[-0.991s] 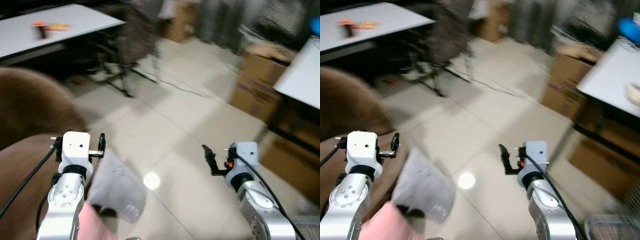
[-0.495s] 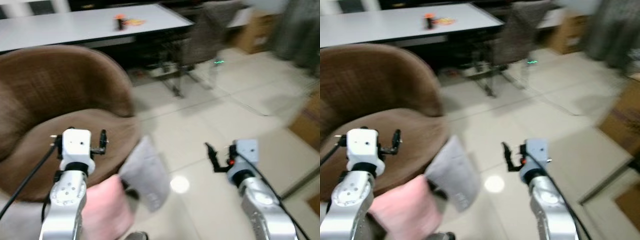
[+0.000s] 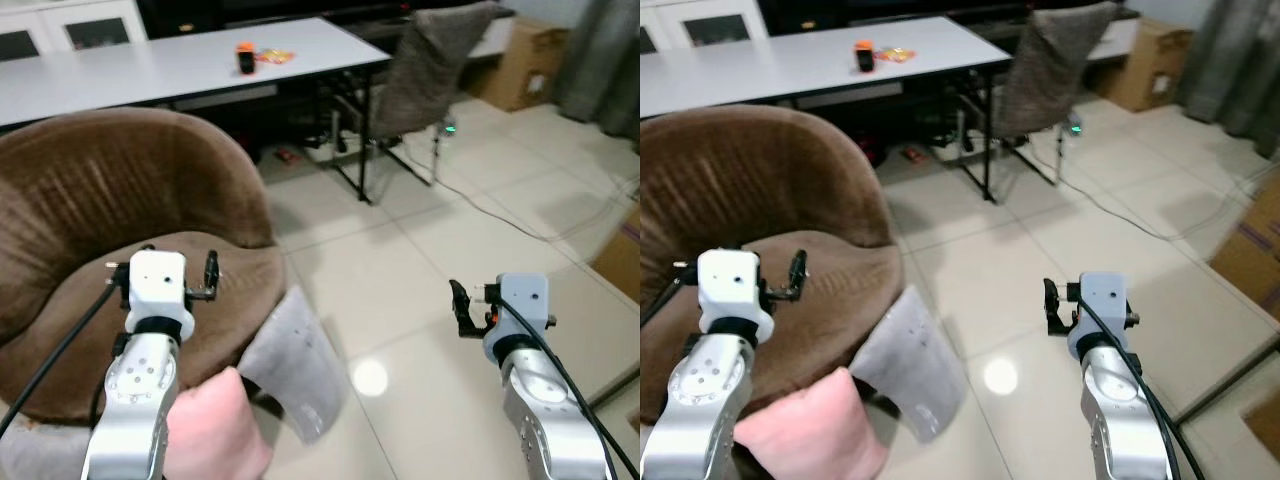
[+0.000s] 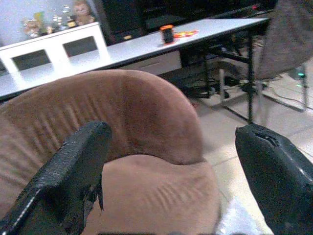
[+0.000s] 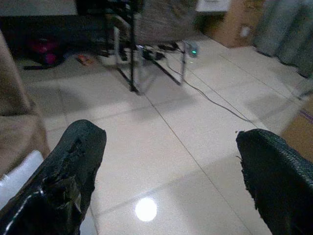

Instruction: Move the pillow to the sofa from floor

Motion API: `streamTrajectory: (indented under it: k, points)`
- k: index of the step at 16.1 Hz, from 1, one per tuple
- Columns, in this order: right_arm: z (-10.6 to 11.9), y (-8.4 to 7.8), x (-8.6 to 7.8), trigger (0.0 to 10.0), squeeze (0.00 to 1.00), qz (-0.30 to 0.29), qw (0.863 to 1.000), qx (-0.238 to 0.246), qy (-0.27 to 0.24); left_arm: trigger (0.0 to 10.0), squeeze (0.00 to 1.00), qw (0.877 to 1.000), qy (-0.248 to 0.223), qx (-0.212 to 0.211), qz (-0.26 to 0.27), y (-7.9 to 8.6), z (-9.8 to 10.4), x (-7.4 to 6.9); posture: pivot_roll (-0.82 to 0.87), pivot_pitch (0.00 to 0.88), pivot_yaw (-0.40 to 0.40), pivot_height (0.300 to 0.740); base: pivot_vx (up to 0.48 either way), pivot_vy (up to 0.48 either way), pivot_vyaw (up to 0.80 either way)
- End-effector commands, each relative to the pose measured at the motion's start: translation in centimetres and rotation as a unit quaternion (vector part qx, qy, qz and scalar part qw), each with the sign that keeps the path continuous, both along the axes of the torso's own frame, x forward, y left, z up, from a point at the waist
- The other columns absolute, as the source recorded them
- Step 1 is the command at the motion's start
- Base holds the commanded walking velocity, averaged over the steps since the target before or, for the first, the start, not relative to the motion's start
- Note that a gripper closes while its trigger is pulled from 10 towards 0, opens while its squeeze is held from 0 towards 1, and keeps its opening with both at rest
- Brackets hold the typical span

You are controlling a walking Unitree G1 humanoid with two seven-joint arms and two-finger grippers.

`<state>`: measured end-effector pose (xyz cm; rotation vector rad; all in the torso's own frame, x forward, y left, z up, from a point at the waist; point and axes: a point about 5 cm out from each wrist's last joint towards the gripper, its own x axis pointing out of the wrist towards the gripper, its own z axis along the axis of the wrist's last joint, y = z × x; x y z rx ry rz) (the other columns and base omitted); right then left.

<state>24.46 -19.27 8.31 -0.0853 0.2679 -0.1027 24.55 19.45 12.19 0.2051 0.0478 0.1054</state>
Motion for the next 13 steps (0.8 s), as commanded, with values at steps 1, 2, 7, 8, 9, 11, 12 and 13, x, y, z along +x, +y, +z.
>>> streamTrajectory:
  k: [1,2,7,8,9,11,12,13]
  points:
    - [0.26,0.96,0.17,10.0,1.00,0.017,1.000,0.010,-0.007,10.0,0.00,1.000,0.002,0.003,0.005,0.58,0.04,-0.05,-0.05,0.000,0.023,0.740,0.480,0.000,0.00]
    - [0.29,1.07,0.09,10.0,1.00,0.020,1.000,0.012,-0.008,10.0,0.00,1.000,0.002,0.002,0.003,0.51,0.06,-0.04,-0.05,0.000,0.026,0.740,0.480,0.000,0.00]
    - [0.71,1.22,0.09,10.0,1.00,0.037,0.999,0.015,-0.021,10.0,0.00,1.000,-0.002,-0.002,0.005,0.34,0.05,-0.08,-0.06,0.000,0.023,0.740,0.380,0.000,0.24]
    - [0.82,1.29,0.19,10.0,1.00,0.043,0.999,0.009,-0.022,10.0,0.00,1.000,0.011,0.004,0.021,0.49,-0.16,-0.04,-0.05,0.000,0.019,0.740,0.000,0.000,0.80]
    - [0.81,1.26,0.27,10.0,1.00,0.042,0.999,0.011,-0.022,10.0,0.00,1.000,0.003,-0.003,0.022,0.52,-0.08,-0.02,-0.05,0.000,0.019,0.740,0.000,0.000,0.80]
    - [0.76,1.33,0.35,10.0,1.00,0.046,0.999,0.014,-0.021,10.0,0.00,1.000,0.001,0.008,0.014,0.38,0.04,-0.11,-0.05,0.000,0.012,0.740,0.000,0.000,0.80]
    - [0.75,1.42,0.39,10.0,1.00,0.049,0.998,0.014,-0.020,10.0,0.00,1.000,0.001,0.008,0.016,0.40,0.04,-0.16,-0.05,0.000,0.009,0.740,0.000,-0.300,0.80]
    - [0.77,1.48,0.42,10.0,1.00,0.051,0.998,0.015,-0.021,10.0,0.00,1.000,0.001,0.007,0.017,0.40,0.04,-0.19,-0.05,0.000,0.009,0.740,0.000,-0.334,0.80]
